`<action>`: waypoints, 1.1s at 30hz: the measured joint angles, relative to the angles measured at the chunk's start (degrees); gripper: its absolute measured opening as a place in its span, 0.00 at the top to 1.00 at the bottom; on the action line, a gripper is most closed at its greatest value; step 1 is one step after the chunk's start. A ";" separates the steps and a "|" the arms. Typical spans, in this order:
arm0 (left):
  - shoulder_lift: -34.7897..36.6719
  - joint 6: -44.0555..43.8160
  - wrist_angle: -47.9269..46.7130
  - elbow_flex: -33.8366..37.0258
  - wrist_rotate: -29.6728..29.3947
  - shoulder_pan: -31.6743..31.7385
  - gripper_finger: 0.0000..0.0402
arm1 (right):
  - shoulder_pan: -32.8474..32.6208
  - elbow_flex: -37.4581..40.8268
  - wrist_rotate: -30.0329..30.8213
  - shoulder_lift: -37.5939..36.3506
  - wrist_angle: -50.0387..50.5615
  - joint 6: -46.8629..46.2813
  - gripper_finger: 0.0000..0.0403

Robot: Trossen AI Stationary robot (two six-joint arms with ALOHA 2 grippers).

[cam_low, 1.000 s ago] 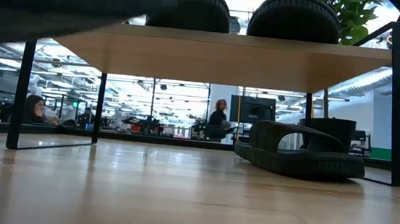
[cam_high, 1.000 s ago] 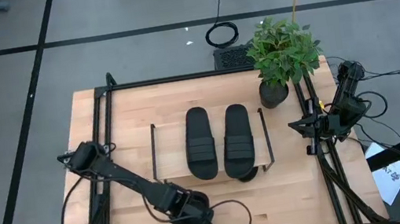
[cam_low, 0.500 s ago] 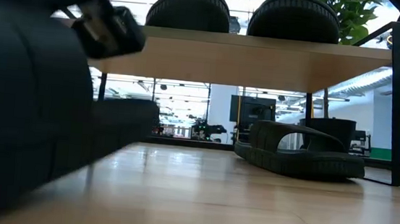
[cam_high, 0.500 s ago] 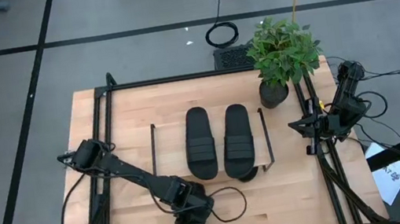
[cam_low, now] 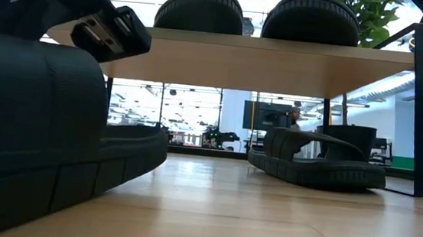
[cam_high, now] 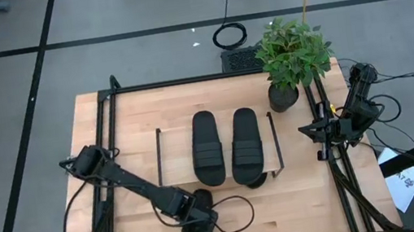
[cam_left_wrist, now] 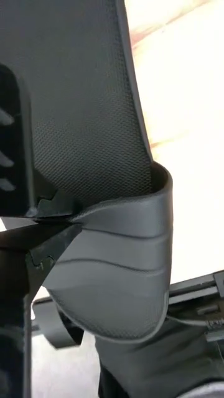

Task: Pick and place slides into the shelf
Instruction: Put the black slide under the shelf

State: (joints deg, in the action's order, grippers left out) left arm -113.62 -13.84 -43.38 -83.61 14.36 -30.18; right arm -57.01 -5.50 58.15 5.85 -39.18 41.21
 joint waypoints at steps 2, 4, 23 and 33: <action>-0.02 0.24 -0.09 0.00 -1.58 -0.26 1.00 | 0.00 0.00 0.00 0.00 0.00 0.00 1.00; -0.02 0.17 -0.16 0.00 -2.56 -0.32 1.00 | 0.00 0.00 0.00 0.00 0.00 -0.02 1.00; -0.17 -7.82 -1.71 0.13 -10.62 -0.63 1.00 | 0.00 0.00 -0.02 0.00 0.44 -1.14 1.00; 0.37 -9.20 -2.41 0.15 -13.80 -2.40 1.00 | 0.00 0.00 -0.03 0.00 0.46 -1.51 1.00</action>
State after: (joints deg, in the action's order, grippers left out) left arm -113.25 -23.04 -45.78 -83.46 0.56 -32.59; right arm -57.01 -5.50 58.12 5.85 -38.72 39.70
